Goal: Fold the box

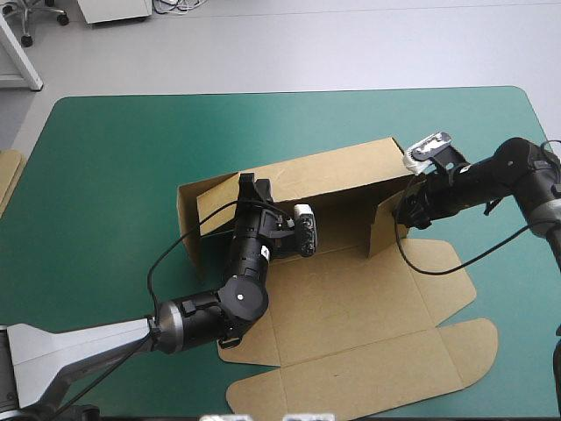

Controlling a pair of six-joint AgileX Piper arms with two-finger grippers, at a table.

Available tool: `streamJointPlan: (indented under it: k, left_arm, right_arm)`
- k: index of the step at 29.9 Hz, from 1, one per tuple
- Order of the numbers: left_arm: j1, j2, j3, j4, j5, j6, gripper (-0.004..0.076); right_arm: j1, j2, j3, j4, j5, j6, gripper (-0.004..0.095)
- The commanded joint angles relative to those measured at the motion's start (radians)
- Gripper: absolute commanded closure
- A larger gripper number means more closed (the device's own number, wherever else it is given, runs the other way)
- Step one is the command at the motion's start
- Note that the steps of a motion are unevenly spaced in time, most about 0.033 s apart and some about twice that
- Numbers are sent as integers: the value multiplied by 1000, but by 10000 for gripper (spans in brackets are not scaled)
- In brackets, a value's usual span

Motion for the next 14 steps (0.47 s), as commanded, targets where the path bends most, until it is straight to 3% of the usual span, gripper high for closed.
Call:
streamJointPlan:
  k: [1,7,14]
  left_arm:
    - [-6,-34,-26,81,14,-11,734]
    - [-6,-34,-26,84,14,-11,734]
    - [-6,-34,-26,80,14,-11,734]
  right_arm:
    - [56,-44,-27,48,14,9,279]
    - [153,-44,-27,-32,-87,87,279]
    - [163,-44,-27,-142,-109,208,319]
